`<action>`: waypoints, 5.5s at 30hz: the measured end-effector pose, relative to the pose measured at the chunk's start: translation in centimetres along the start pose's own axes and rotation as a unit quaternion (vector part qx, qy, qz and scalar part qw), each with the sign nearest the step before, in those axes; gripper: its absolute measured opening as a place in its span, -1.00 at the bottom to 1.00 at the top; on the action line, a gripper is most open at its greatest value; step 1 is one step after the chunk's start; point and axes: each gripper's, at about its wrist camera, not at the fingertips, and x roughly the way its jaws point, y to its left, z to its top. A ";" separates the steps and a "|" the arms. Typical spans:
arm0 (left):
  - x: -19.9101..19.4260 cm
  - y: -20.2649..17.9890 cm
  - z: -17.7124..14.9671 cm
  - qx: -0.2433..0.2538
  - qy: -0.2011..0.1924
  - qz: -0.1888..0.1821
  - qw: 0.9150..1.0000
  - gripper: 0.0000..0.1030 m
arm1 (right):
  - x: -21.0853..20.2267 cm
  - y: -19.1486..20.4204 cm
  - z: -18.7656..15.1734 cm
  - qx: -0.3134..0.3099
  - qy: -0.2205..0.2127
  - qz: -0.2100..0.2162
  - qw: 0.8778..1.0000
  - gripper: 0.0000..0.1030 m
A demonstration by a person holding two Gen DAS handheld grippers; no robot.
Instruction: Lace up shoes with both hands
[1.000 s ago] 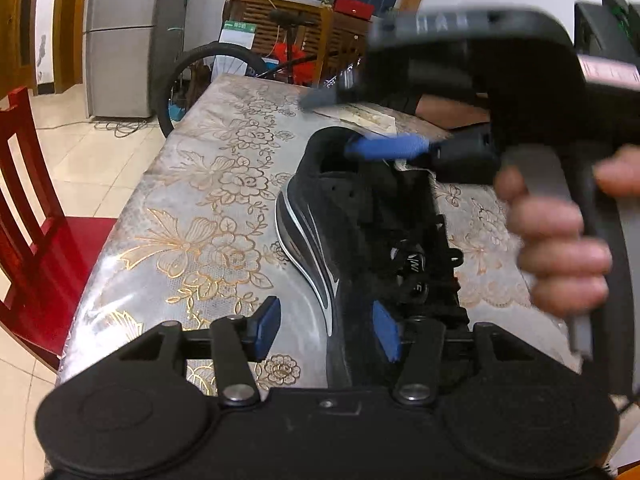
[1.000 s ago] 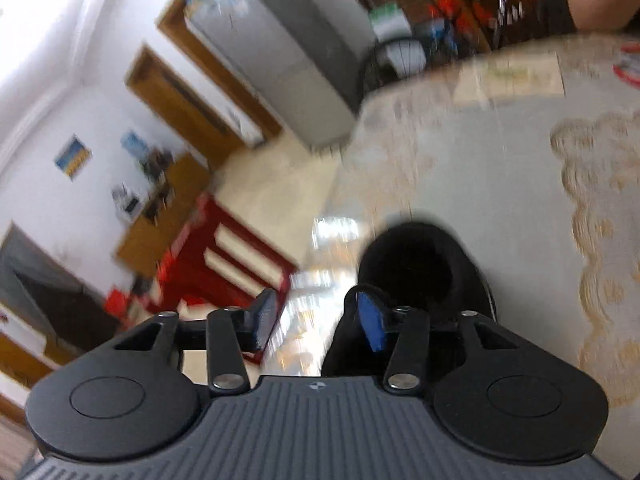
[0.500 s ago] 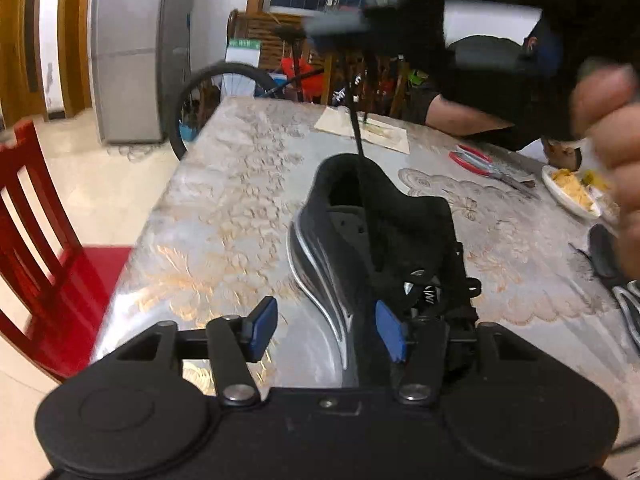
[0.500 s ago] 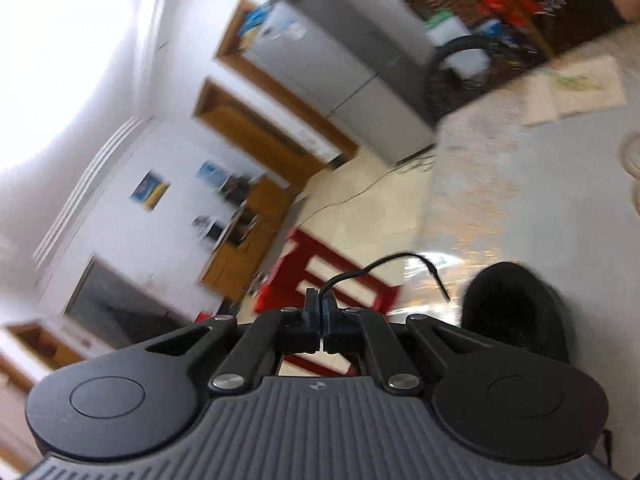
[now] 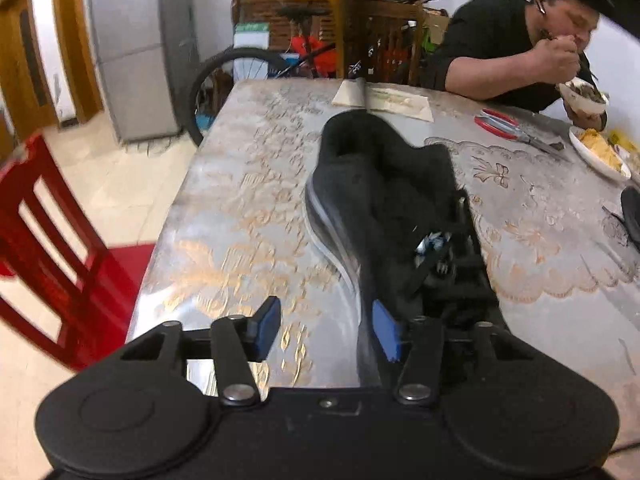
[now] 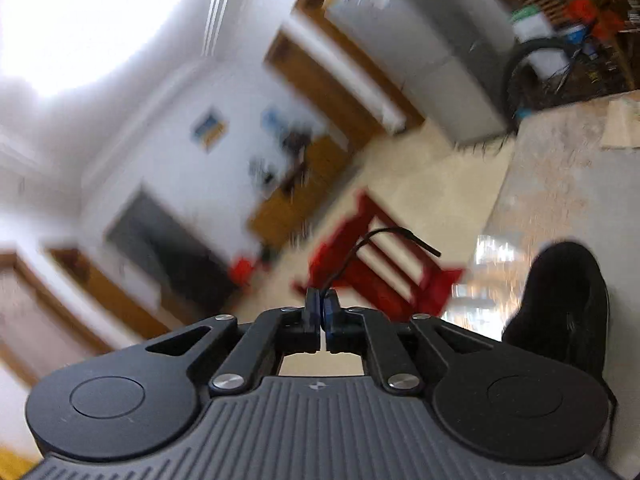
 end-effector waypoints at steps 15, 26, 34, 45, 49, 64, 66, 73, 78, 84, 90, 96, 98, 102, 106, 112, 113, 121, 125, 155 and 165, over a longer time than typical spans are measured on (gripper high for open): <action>-2.0 4.0 0.7 0.053 0.014 0.038 0.998 0.14 | -4.4 -3.5 -11.0 -0.032 0.199 -0.197 0.959 -0.12; 6.6 -1.4 15.5 0.270 0.003 -0.017 0.963 0.23 | 4.6 -4.9 -13.8 0.067 0.224 -0.169 0.957 -0.43; 8.7 -0.6 14.7 0.269 0.054 0.002 0.962 0.01 | -1.3 -5.6 -12.8 0.100 0.142 -0.313 0.934 -0.82; 0.9 -3.3 6.0 0.353 0.075 -0.031 0.932 0.27 | -7.8 -7.2 -11.1 0.071 -0.014 -0.470 0.880 -0.43; 0.0 -1.9 9.9 0.314 0.033 0.008 0.949 0.37 | -8.7 -6.7 -11.4 0.090 -0.036 -0.421 0.902 -0.34; 9.5 -3.2 11.4 0.273 0.179 -0.021 0.945 0.32 | 0.4 -6.3 -12.2 -0.018 0.015 -0.443 0.896 -0.97; 7.9 -3.2 9.8 0.258 0.193 -0.030 0.946 0.32 | -1.9 -6.2 -12.5 -0.017 -0.009 -0.467 0.884 -0.97; 2.4 -4.7 5.1 0.157 0.196 -0.036 0.967 0.32 | -9.9 -5.0 -11.9 0.001 -0.124 -0.511 0.850 -0.88; -0.6 -4.6 2.7 0.057 0.187 -0.037 0.980 0.32 | -13.9 -6.9 -11.7 0.082 -0.136 -0.462 0.873 -0.48; -2.6 -5.4 0.9 -0.002 0.190 -0.033 0.981 0.32 | -15.6 -10.3 -13.7 0.252 -0.139 -0.354 0.890 -0.25; -3.7 -5.0 0.2 -0.025 0.174 -0.023 0.984 0.33 | -14.2 -13.3 -14.9 0.434 -0.140 -0.237 0.858 -0.22; -3.9 -4.0 0.0 -0.051 0.170 -0.037 0.983 0.34 | -8.6 -14.3 -13.4 0.487 -0.093 -0.185 0.848 -0.21; -4.0 -4.0 0.1 -0.045 0.166 -0.040 0.984 0.34 | -6.8 -15.0 -12.8 0.501 -0.087 -0.200 0.837 -0.21; -4.4 -4.2 0.3 -0.030 0.152 -0.051 0.987 0.35 | -5.1 -15.8 -12.2 0.503 -0.127 -0.234 0.822 -0.23; -5.1 -3.6 0.7 -0.036 0.132 -0.059 0.989 0.36 | -5.0 -14.6 -10.4 0.400 -0.168 -0.297 0.850 -0.93; -5.6 -2.1 1.2 -0.055 0.091 -0.042 0.993 0.39 | -5.7 -8.1 -5.1 0.101 -0.156 -0.331 0.925 -0.92; -5.4 -1.9 1.2 -0.056 0.090 -0.040 0.994 0.39 | -5.2 -6.3 -4.1 0.017 -0.137 -0.333 0.933 -0.92; -3.2 -0.9 0.4 -0.066 0.094 -0.024 0.993 0.39 | 4.8 0.7 -3.0 -0.409 0.155 -0.228 0.870 -0.90; -3.1 -0.5 0.1 -0.080 0.088 -0.032 0.992 0.39 | 7.7 0.7 -2.6 -0.449 0.225 -0.236 0.832 -0.53; -5.3 -0.8 -0.4 -0.115 0.022 0.013 0.993 0.42 | 2.5 0.1 -1.1 -0.328 0.148 -0.079 0.930 -0.98; -6.5 -0.2 -0.8 -0.179 -0.006 0.050 0.983 0.45 | -0.7 0.6 -9.2 -0.340 0.117 -0.092 0.929 -0.97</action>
